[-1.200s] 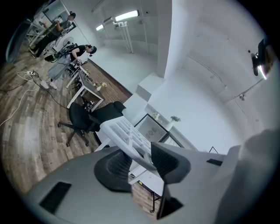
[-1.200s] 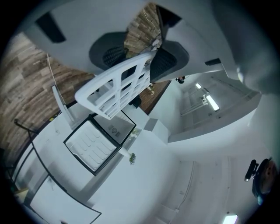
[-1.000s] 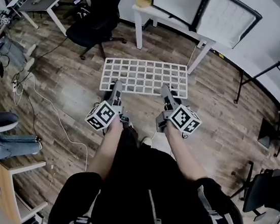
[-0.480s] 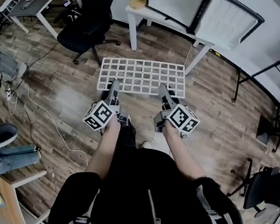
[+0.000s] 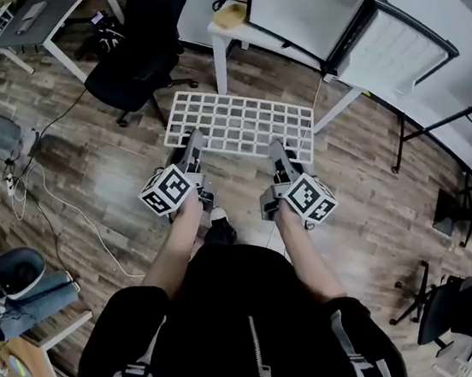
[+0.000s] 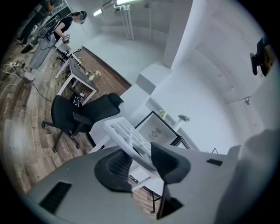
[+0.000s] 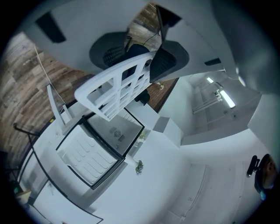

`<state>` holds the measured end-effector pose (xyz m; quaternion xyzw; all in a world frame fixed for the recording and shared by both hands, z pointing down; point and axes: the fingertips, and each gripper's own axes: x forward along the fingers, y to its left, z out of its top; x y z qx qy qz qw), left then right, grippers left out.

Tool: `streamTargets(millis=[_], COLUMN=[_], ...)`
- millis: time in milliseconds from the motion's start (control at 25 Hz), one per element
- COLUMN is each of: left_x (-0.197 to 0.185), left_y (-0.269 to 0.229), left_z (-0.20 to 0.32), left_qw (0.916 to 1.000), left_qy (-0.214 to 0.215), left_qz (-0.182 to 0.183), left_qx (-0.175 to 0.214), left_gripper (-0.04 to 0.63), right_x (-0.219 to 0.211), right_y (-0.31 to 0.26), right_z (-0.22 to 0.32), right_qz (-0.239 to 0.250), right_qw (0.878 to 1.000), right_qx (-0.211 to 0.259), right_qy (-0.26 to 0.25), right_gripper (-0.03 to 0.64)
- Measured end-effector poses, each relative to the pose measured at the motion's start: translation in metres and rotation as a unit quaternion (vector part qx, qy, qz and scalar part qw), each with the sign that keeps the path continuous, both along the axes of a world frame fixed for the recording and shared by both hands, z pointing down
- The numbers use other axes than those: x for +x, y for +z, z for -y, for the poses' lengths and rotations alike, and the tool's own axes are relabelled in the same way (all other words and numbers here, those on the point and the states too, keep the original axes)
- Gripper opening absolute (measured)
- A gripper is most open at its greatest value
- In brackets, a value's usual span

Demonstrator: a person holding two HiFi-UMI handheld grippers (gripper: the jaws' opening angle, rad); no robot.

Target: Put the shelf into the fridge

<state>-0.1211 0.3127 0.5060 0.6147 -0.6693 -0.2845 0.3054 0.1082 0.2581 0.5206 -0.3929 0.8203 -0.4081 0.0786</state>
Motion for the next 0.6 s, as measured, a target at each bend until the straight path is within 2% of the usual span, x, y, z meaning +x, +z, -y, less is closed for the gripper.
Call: streamTargets(millis=[320,600], left_x=[-0.044,-0.051], left_y=[0.003,0.009], left_z=[0.055,0.097], left_qw=[0.9994,0.9981], left_qy=[0.035,0.061], left_qz=[-0.003,-0.005], left_qx=[-0.001,-0.005], left_gripper=[0.152,0.152], right_x=[-0.041,-0.045], right_y=[0.001,0.007], right_z=[0.039,0.069], right_qz=[-0.001,-0.004], right_qw=[1.000,0.998], right_qx=[0.001,-0.006], right_qy=[0.028,0.055], right_gripper=[0.164,0.163])
